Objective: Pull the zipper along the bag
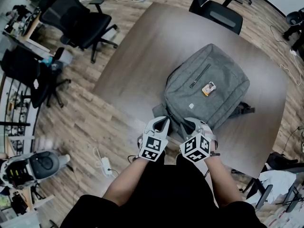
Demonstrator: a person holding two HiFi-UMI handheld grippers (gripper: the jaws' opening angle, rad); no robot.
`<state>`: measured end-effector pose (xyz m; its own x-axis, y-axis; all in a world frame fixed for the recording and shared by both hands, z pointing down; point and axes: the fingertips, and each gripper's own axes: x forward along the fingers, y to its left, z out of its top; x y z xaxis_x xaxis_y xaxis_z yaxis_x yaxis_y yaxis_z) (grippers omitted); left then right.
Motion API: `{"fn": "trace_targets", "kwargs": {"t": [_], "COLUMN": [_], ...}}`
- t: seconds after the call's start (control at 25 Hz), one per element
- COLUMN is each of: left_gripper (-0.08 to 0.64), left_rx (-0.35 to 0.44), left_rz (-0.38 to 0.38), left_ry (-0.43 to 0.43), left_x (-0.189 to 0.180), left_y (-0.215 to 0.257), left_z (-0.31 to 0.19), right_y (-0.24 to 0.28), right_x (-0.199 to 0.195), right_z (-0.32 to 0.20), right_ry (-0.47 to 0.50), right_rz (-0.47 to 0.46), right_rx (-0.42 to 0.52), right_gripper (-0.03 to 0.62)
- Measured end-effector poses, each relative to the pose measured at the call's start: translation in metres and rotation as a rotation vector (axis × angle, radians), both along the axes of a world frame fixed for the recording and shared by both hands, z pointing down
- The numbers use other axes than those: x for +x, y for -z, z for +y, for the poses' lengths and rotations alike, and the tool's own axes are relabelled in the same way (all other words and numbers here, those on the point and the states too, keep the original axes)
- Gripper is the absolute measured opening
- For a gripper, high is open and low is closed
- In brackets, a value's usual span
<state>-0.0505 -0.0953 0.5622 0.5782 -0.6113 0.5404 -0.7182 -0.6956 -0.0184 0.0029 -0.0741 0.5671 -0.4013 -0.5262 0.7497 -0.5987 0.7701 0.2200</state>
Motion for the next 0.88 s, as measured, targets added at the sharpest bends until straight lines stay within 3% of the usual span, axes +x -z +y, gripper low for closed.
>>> {"fn": "trace_targets", "kwargs": {"t": [0.2, 0.88], "left_gripper": [0.025, 0.035], "left_rx": [0.051, 0.003], "left_rz": [-0.063, -0.104], "left_ry": [-0.051, -0.034], "left_x": [0.005, 0.015], "left_y": [0.004, -0.011], "left_z": [0.01, 0.0], "right_y": [0.002, 0.0], "right_x": [0.003, 0.0], "right_z": [0.002, 0.004], "right_ry": [-0.025, -0.009], "right_rz": [-0.031, -0.015], "right_rx": [0.004, 0.019], "right_gripper": [0.055, 0.057]}}
